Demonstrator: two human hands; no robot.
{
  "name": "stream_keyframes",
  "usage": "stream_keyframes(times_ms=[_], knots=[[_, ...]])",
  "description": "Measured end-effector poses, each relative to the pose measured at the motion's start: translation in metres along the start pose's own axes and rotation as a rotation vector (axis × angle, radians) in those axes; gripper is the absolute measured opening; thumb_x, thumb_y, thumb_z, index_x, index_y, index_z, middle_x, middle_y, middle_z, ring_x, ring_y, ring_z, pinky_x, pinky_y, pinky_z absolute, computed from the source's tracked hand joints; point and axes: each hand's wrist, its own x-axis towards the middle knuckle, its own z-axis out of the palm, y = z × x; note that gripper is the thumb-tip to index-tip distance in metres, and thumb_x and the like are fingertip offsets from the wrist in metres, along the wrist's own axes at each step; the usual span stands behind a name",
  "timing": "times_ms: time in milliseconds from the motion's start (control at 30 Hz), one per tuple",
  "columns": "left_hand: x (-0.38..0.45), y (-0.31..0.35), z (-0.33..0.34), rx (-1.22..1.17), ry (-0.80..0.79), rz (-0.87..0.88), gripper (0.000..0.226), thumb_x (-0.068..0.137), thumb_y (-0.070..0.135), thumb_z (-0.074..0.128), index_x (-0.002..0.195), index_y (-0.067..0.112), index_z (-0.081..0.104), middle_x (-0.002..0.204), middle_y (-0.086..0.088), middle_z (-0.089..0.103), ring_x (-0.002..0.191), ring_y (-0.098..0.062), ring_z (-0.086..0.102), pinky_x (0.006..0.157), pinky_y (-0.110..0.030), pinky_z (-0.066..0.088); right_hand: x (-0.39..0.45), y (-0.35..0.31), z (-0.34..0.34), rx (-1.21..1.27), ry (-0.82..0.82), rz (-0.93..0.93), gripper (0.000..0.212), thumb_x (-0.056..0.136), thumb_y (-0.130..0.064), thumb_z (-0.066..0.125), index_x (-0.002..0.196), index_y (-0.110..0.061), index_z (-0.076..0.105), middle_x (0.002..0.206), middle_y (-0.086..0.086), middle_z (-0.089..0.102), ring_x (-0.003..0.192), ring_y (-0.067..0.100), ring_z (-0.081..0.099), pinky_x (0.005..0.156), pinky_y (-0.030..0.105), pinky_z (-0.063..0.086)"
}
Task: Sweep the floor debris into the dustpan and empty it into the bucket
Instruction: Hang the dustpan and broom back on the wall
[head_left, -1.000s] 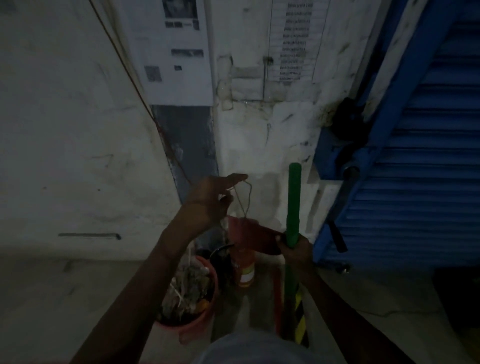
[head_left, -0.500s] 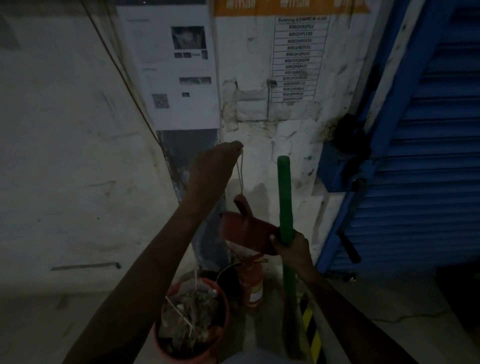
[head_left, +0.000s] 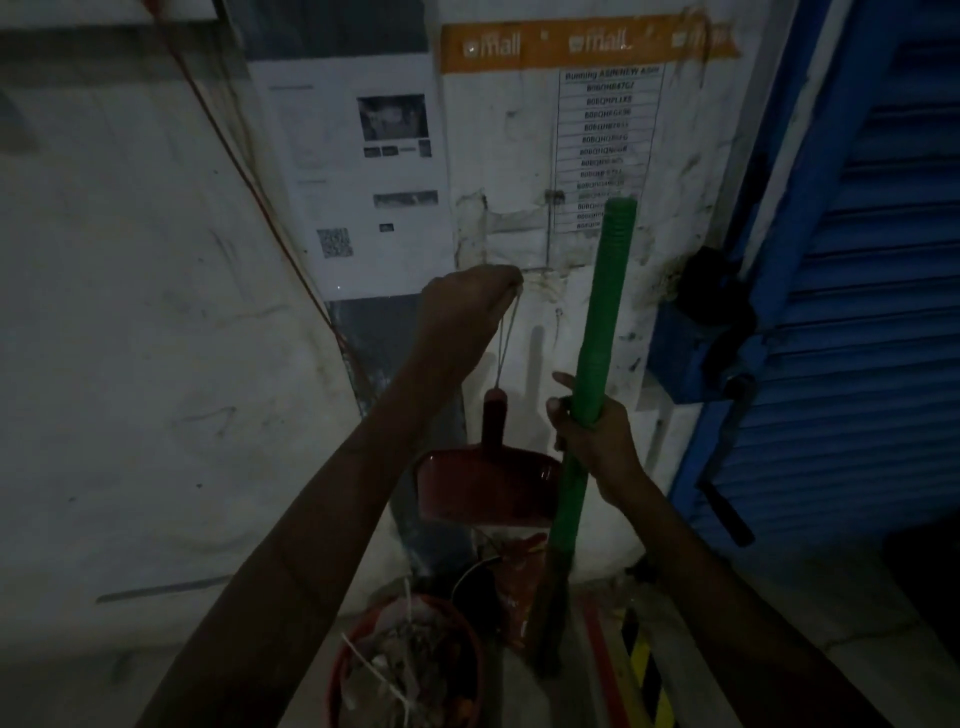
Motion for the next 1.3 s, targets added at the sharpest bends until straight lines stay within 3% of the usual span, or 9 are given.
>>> stream_keyframes(times_ms=[167, 333, 433, 633, 767, 900, 1033, 1167, 1300], knots=[[0.023, -0.015, 0.018, -0.075, -0.027, -0.098, 0.009, 0.088, 0.014, 0.072, 0.093, 0.010, 0.078, 0.086, -0.005, 0.077, 0.072, -0.021, 0.072, 0.063, -0.038, 0.059, 0.052, -0.045, 0.010, 0.110, -0.056, -0.039, 0.027, 0.094, -0.021, 0.069, 0.120, -0.020, 0.069, 0.077, -0.005, 0.066, 0.061, 0.018, 0.058, 0.060, 0.034, 0.053], [0.048, -0.015, 0.036, -0.142, -0.056, -0.154, 0.010, 0.088, 0.012, 0.070, 0.094, 0.008, 0.078, 0.088, -0.002, 0.077, 0.075, -0.012, 0.070, 0.068, -0.034, 0.058, 0.104, -0.086, 0.013, 0.129, -0.146, -0.104, 0.015, 0.090, -0.021, 0.073, 0.105, -0.020, 0.070, 0.074, 0.005, 0.066, 0.058, 0.020, 0.060, 0.056, 0.035, 0.050], [0.065, -0.013, 0.046, -0.141, -0.041, -0.178, 0.011, 0.088, 0.011, 0.070, 0.095, 0.008, 0.078, 0.087, -0.004, 0.077, 0.075, -0.013, 0.070, 0.069, -0.033, 0.058, 0.138, -0.103, 0.010, 0.138, -0.159, -0.093, 0.010, 0.089, -0.017, 0.074, 0.096, -0.012, 0.071, 0.074, 0.010, 0.066, 0.055, 0.019, 0.058, 0.055, 0.034, 0.048], [0.097, -0.017, 0.065, 0.081, 0.149, -0.155, 0.014, 0.085, 0.010, 0.075, 0.098, 0.007, 0.077, 0.091, -0.008, 0.077, 0.077, -0.019, 0.073, 0.067, -0.036, 0.060, 0.183, -0.135, -0.006, 0.154, -0.173, -0.123, 0.010, 0.086, -0.016, 0.076, 0.089, -0.008, 0.071, 0.076, 0.009, 0.068, 0.053, 0.018, 0.059, 0.050, 0.030, 0.047], [0.124, -0.025, 0.078, 0.286, 0.194, -0.111, 0.017, 0.085, 0.015, 0.075, 0.101, 0.008, 0.074, 0.091, -0.009, 0.075, 0.074, -0.025, 0.072, 0.056, -0.037, 0.057, 0.216, -0.163, -0.017, 0.181, -0.177, -0.097, 0.012, 0.083, -0.013, 0.078, 0.091, -0.005, 0.074, 0.077, 0.008, 0.069, 0.053, 0.019, 0.059, 0.051, 0.029, 0.046], [0.165, -0.045, 0.094, 0.478, 0.259, -0.077, 0.024, 0.086, 0.009, 0.075, 0.109, 0.013, 0.070, 0.092, -0.005, 0.071, 0.065, -0.024, 0.067, 0.045, -0.032, 0.048, 0.246, -0.201, -0.026, 0.214, -0.173, -0.093, 0.010, 0.083, -0.010, 0.079, 0.089, -0.005, 0.073, 0.094, 0.019, 0.072, 0.048, 0.021, 0.056, 0.049, 0.029, 0.046], [0.217, -0.064, 0.092, 0.466, 0.385, -0.106, 0.033, 0.087, 0.003, 0.068, 0.118, 0.013, 0.067, 0.100, -0.005, 0.071, 0.074, -0.025, 0.066, 0.052, -0.034, 0.049, 0.279, -0.254, -0.036, 0.263, -0.103, -0.114, 0.013, 0.080, -0.004, 0.079, 0.087, -0.005, 0.068, 0.077, 0.011, 0.067, 0.043, 0.018, 0.053, 0.046, 0.027, 0.045], [0.279, -0.074, 0.077, 0.390, 0.409, -0.141, 0.008, 0.090, 0.018, 0.065, 0.090, 0.012, 0.071, 0.081, -0.007, 0.067, 0.064, -0.029, 0.064, 0.053, -0.041, 0.052, 0.304, -0.311, -0.047, 0.272, -0.050, -0.165, 0.011, 0.079, -0.001, 0.077, 0.085, -0.007, 0.070, 0.077, 0.010, 0.065, 0.045, 0.017, 0.051, 0.045, 0.025, 0.045], [0.352, -0.075, 0.053, 0.253, 0.417, -0.191, 0.020, 0.091, 0.032, 0.068, 0.087, 0.014, 0.076, 0.080, -0.004, 0.071, 0.073, -0.025, 0.067, 0.062, -0.038, 0.053, 0.325, -0.368, -0.047, 0.268, -0.028, -0.221, 0.010, 0.082, -0.001, 0.075, 0.088, -0.007, 0.071, 0.078, 0.007, 0.065, 0.046, 0.017, 0.050, 0.046, 0.026, 0.041]])
